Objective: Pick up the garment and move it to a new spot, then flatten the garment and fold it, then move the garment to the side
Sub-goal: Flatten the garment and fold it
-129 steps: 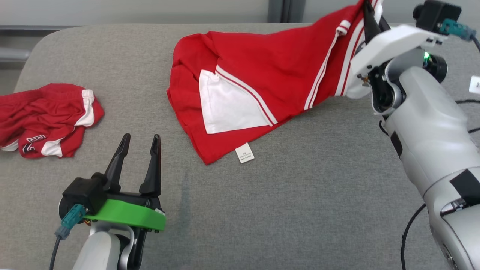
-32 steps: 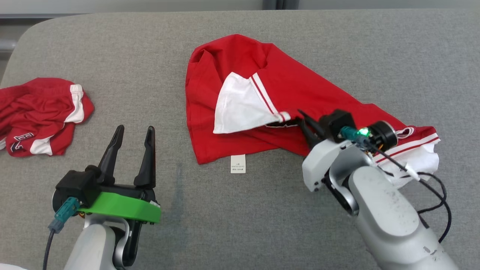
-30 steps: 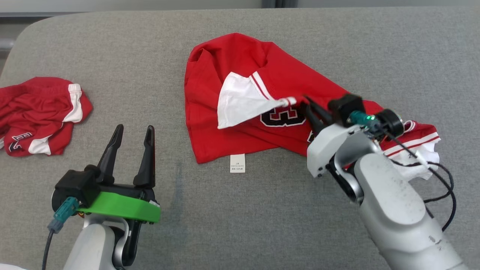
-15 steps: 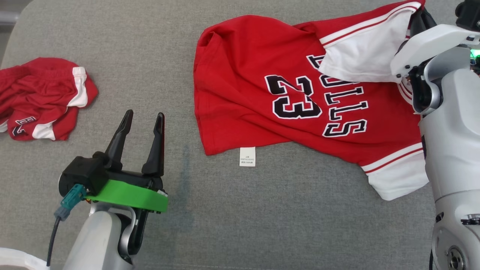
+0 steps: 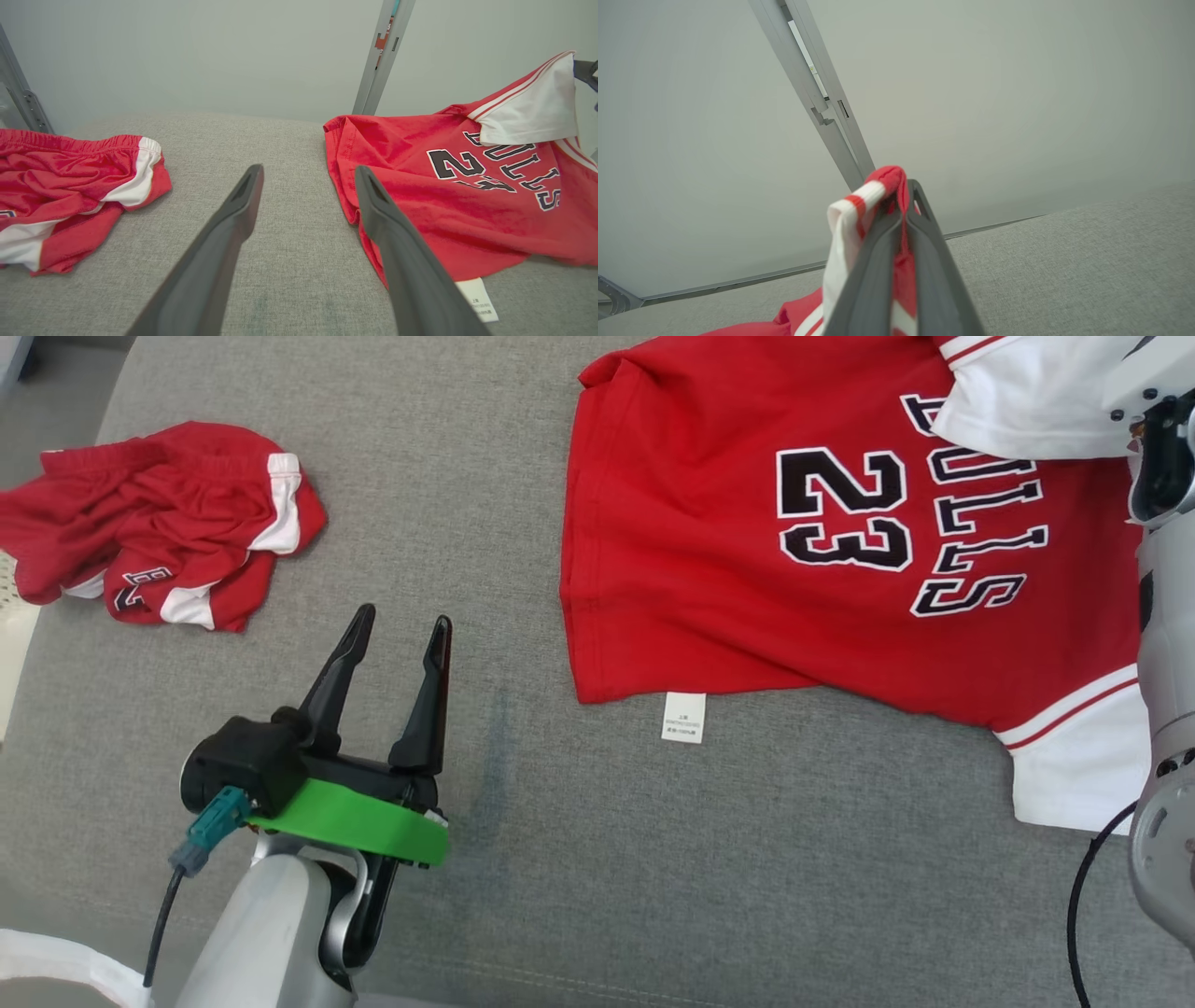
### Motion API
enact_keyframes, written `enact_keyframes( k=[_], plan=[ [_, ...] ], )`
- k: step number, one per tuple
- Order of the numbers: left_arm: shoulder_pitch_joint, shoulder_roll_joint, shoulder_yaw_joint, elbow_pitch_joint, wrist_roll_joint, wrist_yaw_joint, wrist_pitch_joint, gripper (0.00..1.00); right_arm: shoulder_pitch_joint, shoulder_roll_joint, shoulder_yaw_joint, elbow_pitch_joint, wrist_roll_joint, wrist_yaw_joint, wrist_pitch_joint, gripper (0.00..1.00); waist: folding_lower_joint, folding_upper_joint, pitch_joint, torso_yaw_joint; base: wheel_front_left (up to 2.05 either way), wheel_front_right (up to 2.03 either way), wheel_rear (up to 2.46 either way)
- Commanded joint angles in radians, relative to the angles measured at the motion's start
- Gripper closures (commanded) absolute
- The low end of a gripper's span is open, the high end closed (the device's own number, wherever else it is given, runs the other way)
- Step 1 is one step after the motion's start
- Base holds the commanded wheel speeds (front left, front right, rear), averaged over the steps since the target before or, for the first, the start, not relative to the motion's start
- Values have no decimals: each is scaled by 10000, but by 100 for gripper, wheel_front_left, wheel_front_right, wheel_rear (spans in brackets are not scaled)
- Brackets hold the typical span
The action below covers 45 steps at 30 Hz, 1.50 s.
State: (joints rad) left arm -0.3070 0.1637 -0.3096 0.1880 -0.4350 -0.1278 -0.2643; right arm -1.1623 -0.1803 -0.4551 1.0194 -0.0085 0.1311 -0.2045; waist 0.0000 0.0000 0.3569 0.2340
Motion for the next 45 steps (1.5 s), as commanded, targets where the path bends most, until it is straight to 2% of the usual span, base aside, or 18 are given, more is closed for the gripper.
enact_keyframes(
  k=[1,2,8,14,18,22,24,29,32,38,45],
  plan=[
    [-168,-6,5,-32,-13,-37,-1,0,-144,-166,-221,166,-185,-7,-49,100,0,0,171,219,0,0,0],
    [-167,-18,5,-34,-5,-37,-1,0,-130,-152,-392,325,-277,-7,67,0,0,0,173,238,0,0,0],
    [-62,-53,93,65,60,-37,-1,0,187,-226,-834,905,-1311,-5,342,0,0,0,-28,115,0,0,0],
    [127,1,365,238,146,-37,-1,0,755,238,-766,1327,-1905,-5,347,0,0,0,-558,-538,0,0,0],
    [279,21,484,368,179,-35,-1,0,1223,753,-174,1501,-1831,-10,-169,0,0,0,-1060,-1052,0,0,0],
    [511,76,656,519,231,-35,-1,0,1805,1091,941,1284,-1417,-10,-549,0,0,0,-1608,-1540,0,0,0],
    [671,73,785,582,265,-36,-1,0,2301,1204,1643,827,-1105,-10,-612,0,0,0,-1852,-1766,0,0,0],
    [1095,73,1077,643,479,-36,-1,0,4678,1295,3712,-2123,192,-10,-604,0,0,0,-2320,-2217,0,0,0],
    [1320,23,1317,644,548,-36,-1,0,6159,1284,4575,-3893,670,-10,-607,0,0,0,-2526,-2431,0,0,0],
    [1622,-106,1728,612,804,-36,-1,0,8269,1273,5103,-6328,1203,-10,-443,0,0,0,-2849,-2743,0,0,0],
    [2031,-409,2277,643,995,-36,-1,0,9638,1269,4898,-7670,1279,-10,325,0,0,0,-3247,-2830,0,0,0]
  ],
)
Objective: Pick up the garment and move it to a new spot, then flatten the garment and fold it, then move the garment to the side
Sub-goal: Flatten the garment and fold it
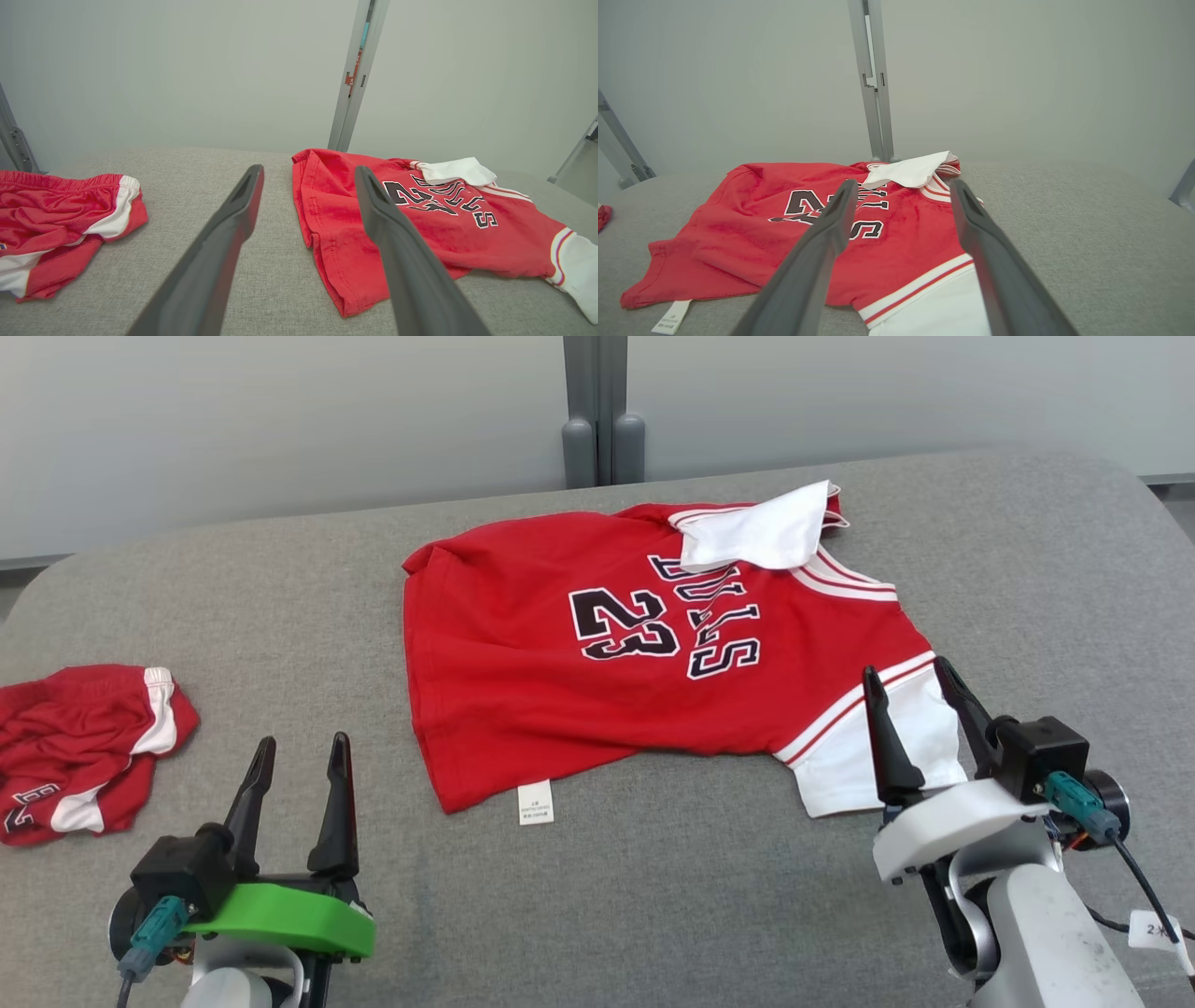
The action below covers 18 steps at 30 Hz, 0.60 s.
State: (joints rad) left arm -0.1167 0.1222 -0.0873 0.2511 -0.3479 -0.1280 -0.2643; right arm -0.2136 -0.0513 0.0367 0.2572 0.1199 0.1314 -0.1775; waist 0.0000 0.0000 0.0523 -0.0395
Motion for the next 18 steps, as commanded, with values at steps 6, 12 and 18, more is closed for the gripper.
enact_keyframes(
  k=[6,12,18],
  plan=[
    [424,-120,337,141,136,-34,-1,0,916,-35,-488,-576,71,-14,484,0,0,0,-486,-80,0,0,0],
    [507,-180,449,323,200,-34,-1,0,1391,-20,-553,-823,119,-14,836,0,0,0,-615,-52,0,0,0],
    [511,-102,439,478,171,-34,-1,0,1536,-7,-492,-924,225,-14,1055,0,0,0,-671,-21,0,0,0]
  ],
)
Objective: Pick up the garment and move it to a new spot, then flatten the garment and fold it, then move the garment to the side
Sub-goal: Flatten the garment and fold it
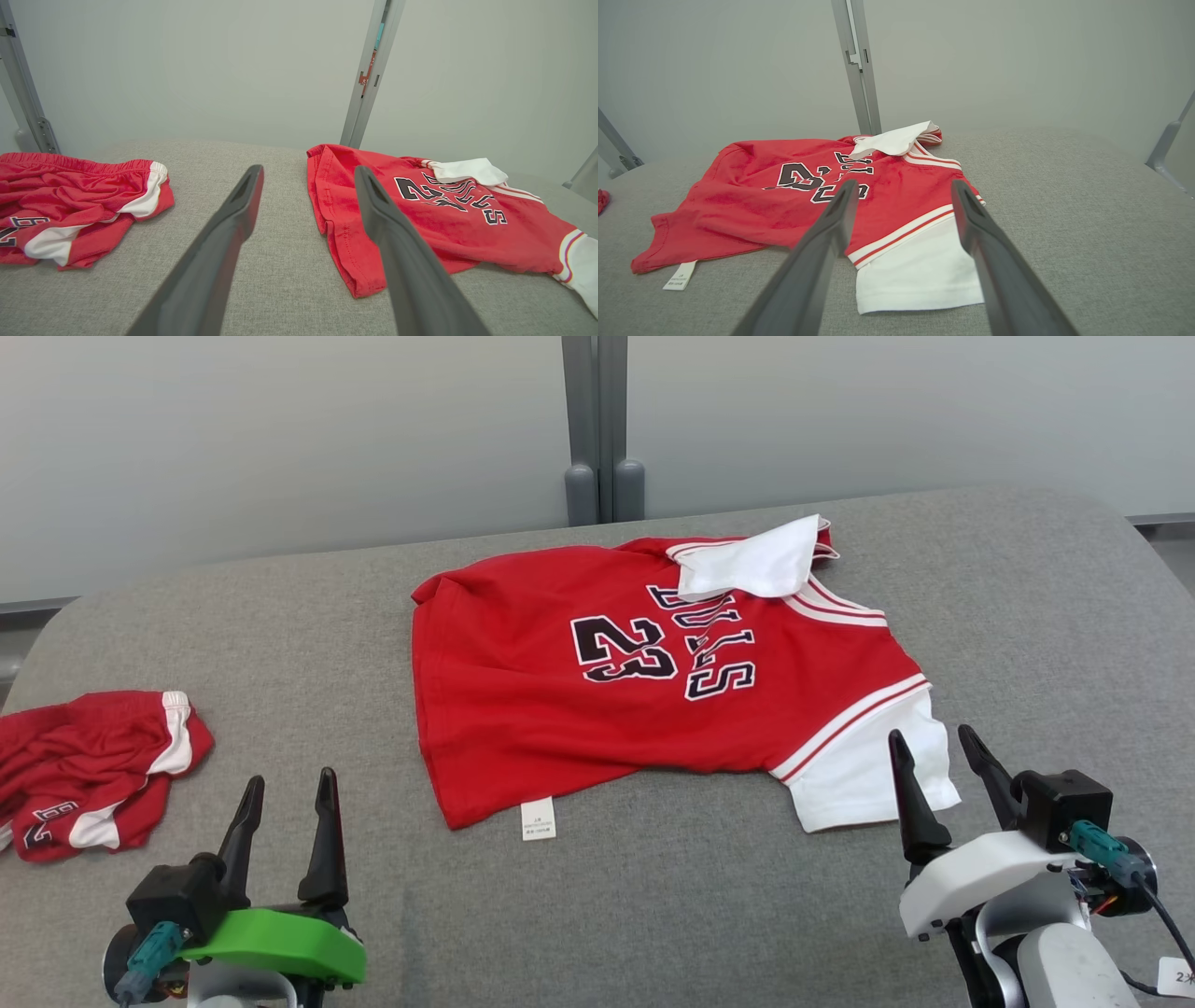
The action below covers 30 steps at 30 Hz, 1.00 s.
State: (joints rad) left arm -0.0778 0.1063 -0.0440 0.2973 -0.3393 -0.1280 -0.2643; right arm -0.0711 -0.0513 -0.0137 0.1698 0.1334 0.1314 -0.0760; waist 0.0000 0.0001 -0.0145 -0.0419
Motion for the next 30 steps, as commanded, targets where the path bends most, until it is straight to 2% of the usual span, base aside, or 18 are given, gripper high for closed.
enact_keyframes(
  k=[1,12,17,26,30],
  plan=[
    [124,62,-5,30,80,-34,-1,0,113,-9,21,-64,77,-14,45,0,0,-1,-9,7,0,0,0],
    [87,163,-85,200,-61,-34,-1,0,158,4,-48,-133,60,-14,144,0,0,-1,-32,5,0,0,0],
    [-47,188,-446,463,-153,-34,-1,0,149,-2,-350,-29,117,-14,284,0,0,-1,51,38,0,0,0],
    [-1263,155,-1745,2105,-809,-34,586,0,-694,-93,-1172,876,-248,-14,1714,0,0,-1,653,-1,0,0,0],
    [-2039,51,-2170,2923,-1013,-33,994,0,-1313,-89,-1687,1535,-559,-14,1957,0,0,-1,1087,-56,0,0,0]
  ],
)
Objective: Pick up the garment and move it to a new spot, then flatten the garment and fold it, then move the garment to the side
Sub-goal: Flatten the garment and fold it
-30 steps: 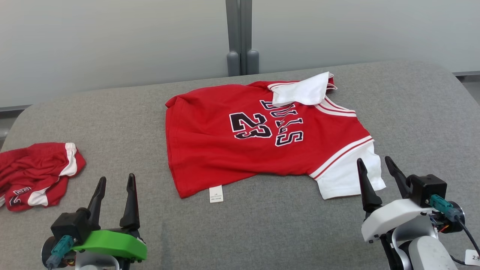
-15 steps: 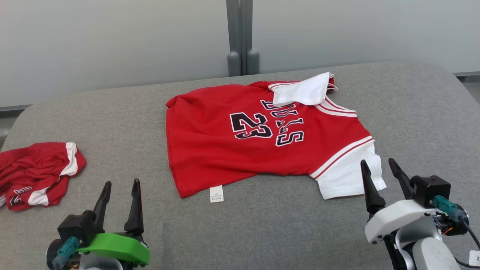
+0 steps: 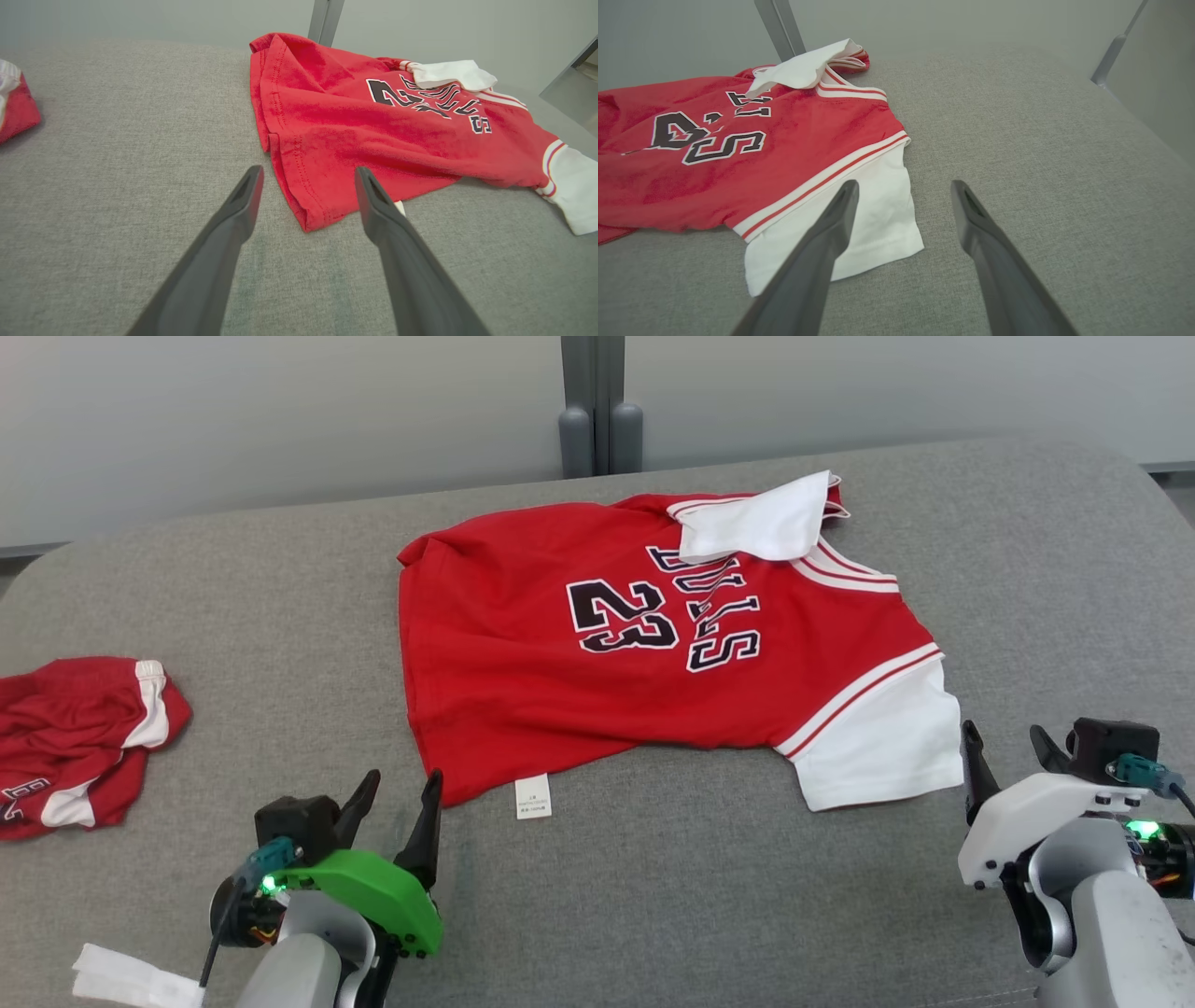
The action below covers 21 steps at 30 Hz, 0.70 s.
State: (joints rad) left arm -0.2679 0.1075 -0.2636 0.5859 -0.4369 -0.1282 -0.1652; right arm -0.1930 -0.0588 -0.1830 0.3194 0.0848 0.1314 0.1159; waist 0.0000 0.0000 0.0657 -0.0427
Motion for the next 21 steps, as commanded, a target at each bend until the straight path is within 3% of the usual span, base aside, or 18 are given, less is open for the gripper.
enact_keyframes(
  k=[1,21],
  plan=[
    [-294,7,-39,237,-47,-29,64,0,-215,-10,-44,251,-146,-14,102,0,0,0,371,-74,0,0,0],
    [-1911,-369,-688,2912,-498,132,587,0,-2295,19,-501,3496,-476,-14,-62,0,0,0,1657,-146,0,0,0]
  ],
)
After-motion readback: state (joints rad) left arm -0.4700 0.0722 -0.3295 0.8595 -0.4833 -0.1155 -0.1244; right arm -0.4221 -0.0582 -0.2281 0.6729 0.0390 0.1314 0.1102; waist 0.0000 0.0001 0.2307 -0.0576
